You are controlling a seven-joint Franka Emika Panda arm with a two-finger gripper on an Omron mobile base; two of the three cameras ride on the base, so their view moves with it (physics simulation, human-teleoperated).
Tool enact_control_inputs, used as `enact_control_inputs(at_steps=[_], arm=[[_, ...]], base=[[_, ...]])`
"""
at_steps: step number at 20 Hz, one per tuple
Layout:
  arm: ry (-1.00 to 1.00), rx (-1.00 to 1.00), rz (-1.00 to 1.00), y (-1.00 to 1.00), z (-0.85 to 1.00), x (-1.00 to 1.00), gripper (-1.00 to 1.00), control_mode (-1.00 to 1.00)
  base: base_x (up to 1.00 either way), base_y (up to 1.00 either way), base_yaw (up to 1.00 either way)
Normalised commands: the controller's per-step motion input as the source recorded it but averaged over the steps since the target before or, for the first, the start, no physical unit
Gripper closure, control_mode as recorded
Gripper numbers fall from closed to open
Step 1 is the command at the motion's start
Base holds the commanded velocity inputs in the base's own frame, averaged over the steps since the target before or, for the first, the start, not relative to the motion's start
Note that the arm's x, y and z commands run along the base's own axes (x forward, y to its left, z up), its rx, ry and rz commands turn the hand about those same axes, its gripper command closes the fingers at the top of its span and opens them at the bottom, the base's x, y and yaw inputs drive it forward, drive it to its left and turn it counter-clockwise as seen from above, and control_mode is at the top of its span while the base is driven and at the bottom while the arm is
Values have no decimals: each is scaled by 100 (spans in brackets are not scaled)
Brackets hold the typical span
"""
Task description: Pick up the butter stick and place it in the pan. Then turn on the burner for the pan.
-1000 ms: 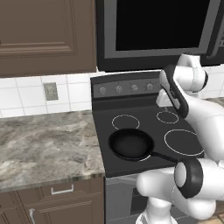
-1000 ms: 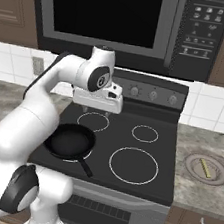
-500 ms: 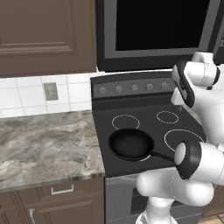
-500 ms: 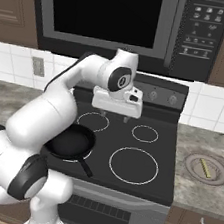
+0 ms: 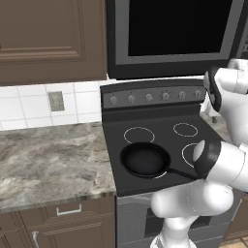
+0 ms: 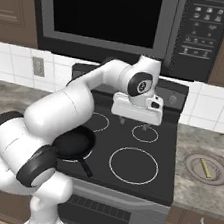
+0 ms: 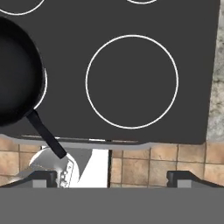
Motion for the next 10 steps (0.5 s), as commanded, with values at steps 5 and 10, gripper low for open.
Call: enact_control_inputs(at_steps=[5,10], arm=[[6,0,0,-62,-14,0,-100,-100],[9,0,0,-58,-9,0,-100,-100]], base=[[0,0,0],[0,0,0]])
